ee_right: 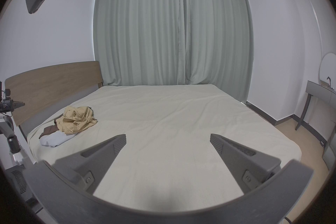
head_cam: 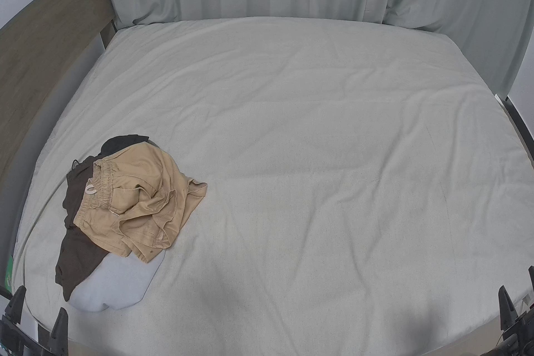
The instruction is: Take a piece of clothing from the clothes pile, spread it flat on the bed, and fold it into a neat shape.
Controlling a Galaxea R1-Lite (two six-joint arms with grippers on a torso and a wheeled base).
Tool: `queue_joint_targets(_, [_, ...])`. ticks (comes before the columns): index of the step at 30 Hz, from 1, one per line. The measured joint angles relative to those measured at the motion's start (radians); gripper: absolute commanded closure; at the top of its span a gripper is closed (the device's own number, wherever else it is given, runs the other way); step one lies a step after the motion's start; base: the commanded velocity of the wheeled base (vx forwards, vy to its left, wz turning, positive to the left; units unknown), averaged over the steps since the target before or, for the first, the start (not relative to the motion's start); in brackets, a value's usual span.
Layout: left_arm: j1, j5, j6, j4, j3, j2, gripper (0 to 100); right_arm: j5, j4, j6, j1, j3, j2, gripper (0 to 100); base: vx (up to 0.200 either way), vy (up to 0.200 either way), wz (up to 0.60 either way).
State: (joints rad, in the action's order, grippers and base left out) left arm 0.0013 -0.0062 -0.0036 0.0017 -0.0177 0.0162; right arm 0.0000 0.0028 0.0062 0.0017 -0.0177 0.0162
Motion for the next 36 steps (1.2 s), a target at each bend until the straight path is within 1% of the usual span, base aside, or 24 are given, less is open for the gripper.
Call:
queue_joint_targets(11, [0.001, 0.0, -0.002, -0.019, -0.004, 0.0, 0, 0.0, 0.0, 0.0, 0.0, 0.0, 0.0, 0, 0.0, 0.0, 0.0])
queue_joint_targets(17, [0.005, -0.001, -0.004, -0.052, -0.121, 0.041, 0, 0.0, 0.0, 0.0, 0.0, 0.0, 0.0, 0, 0.0, 0.0, 0.0])
queue_joint_targets(20, [-0.002, -0.005, -0.006, -0.09, -0.167, 0.122, 0, 0.0, 0.0, 0.0, 0.0, 0.0, 0.0, 0, 0.0, 0.0, 0.0])
queue_joint_targets(29, [-0.027, -0.009, -0.031, -0.255, -0.22, 0.421, 0, 0.0, 0.0, -0.001, 0.001, 0.0, 0.0, 0, 0.0, 0.0, 0.0])
queue_joint_targets(36, [-0.036, -0.016, -0.092, -0.289, -0.269, 0.577, 0, 0.0, 0.0, -0.001, 0.001, 0.0, 0.0, 0, 0.0, 0.0, 0.0])
